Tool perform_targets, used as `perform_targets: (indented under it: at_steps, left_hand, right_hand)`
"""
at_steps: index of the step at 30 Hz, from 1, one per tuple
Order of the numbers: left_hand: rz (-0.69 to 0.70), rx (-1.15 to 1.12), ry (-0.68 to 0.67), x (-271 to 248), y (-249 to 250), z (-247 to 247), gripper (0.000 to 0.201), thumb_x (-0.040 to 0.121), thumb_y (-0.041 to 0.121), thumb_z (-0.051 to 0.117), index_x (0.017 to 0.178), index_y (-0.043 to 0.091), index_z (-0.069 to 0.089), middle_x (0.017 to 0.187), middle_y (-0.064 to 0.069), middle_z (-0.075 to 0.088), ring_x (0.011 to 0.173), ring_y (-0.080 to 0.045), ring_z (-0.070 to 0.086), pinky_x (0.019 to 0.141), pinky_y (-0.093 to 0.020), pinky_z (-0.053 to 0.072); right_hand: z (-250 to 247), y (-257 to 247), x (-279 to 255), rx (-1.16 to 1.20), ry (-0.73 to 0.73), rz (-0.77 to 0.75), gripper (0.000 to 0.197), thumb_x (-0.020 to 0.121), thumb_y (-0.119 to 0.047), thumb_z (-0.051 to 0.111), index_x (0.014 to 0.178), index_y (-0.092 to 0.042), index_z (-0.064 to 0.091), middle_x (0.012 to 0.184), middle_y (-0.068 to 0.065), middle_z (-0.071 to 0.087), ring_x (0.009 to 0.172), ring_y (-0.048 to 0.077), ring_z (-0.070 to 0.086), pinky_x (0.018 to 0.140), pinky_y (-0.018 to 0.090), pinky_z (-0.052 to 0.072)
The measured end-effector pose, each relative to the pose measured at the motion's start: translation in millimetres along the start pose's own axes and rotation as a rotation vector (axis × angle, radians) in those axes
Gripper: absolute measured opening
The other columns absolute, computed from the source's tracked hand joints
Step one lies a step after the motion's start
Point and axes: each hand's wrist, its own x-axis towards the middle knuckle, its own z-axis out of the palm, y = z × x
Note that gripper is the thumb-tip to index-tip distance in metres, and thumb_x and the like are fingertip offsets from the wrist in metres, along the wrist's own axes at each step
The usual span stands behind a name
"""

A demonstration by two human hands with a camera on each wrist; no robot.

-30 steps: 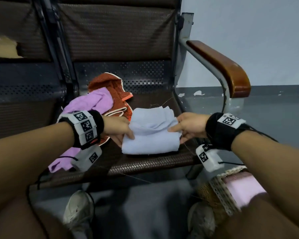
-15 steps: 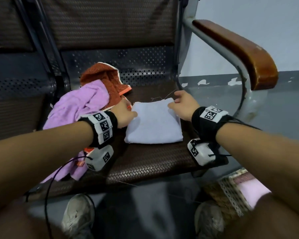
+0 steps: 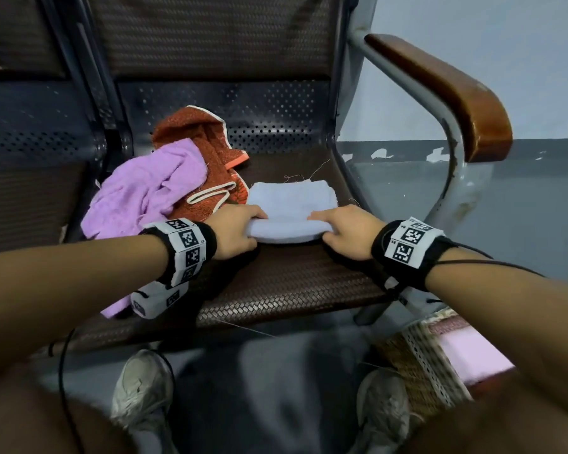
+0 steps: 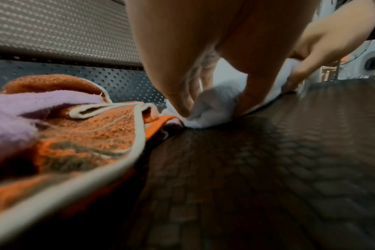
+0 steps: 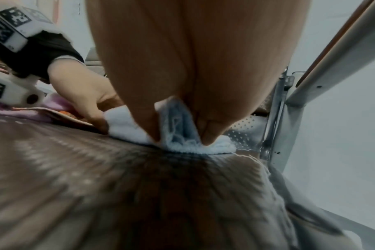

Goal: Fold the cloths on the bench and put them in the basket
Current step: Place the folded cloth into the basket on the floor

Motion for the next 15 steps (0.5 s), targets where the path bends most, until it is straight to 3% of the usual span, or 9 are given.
perform_targets:
  at_steps: [3,5,8,11,13,15]
  left_hand:
    - [-0.026,-0.077,0.070,-3.7,0.2,-4.5,0.023,0.074,0.031,0.063,0.094,0.020,0.067,0.091,-0.002,0.070,0.093,-0.026,0.064,0.076,-0.030,0.045]
    - [-0.062,-0.246,0.088,-5.3,2.4,-8.4,0.035,0.063,0.047,0.054,0.083,0.021,0.065,0.082,-0.001,0.068,0.084,-0.024,0.064,0.075,-0.035,0.049]
    - [-0.181,-0.548,0.110,-4.7,8.0,-10.2,0.034,0.062,0.043,0.058,0.080,0.017,0.069,0.080,-0.007,0.070,0.079,-0.029,0.067,0.078,-0.049,0.058]
    - [-0.299,-0.638,0.146,2.1,8.7,-5.4,0.039,0.068,0.042,0.062,0.091,0.011,0.071,0.095,-0.015,0.074,0.091,-0.035,0.070,0.083,-0.050,0.058]
    - [-0.382,-0.608,0.168,7.5,8.6,-1.8,0.025,0.080,0.039,0.066,0.087,0.015,0.067,0.097,-0.011,0.072,0.091,-0.031,0.070,0.082,-0.045,0.060]
    - [-0.499,-0.640,0.122,12.6,11.0,1.2,0.024,0.088,0.038,0.064,0.093,0.014,0.063,0.095,-0.010,0.066,0.084,-0.029,0.067,0.069,-0.044,0.062]
  right_hand:
    - [-7.8,5.2,-8.5,0.126,0.114,0.044,0.014,0.094,-0.015,0.049,0.094,-0.015,0.063,0.095,0.007,0.069,0.096,0.035,0.062,0.083,0.036,0.047]
    - [-12.0,11.4,-14.0,0.284,0.175,0.094,0.013,0.093,-0.017,0.051,0.084,-0.012,0.059,0.088,0.010,0.067,0.090,0.035,0.062,0.080,0.042,0.049]
    - [-13.6,17.4,-19.7,0.598,0.173,0.176,0.025,0.094,-0.018,0.054,0.102,0.003,0.065,0.104,0.026,0.069,0.091,0.032,0.066,0.090,0.053,0.050]
    - [-7.8,21.5,-16.4,0.703,0.151,0.302,0.038,0.097,-0.021,0.054,0.117,0.011,0.061,0.117,0.033,0.064,0.101,0.040,0.067,0.095,0.057,0.050]
    - [-2.2,23.5,-11.1,0.638,0.145,0.385,0.044,0.098,-0.027,0.055,0.112,0.014,0.061,0.111,0.033,0.065,0.096,0.040,0.067,0.092,0.056,0.053]
    - [1.2,25.1,-5.9,0.517,0.147,0.429,0.043,0.097,-0.032,0.056,0.091,0.010,0.063,0.088,0.029,0.064,0.081,0.033,0.063,0.076,0.044,0.053]
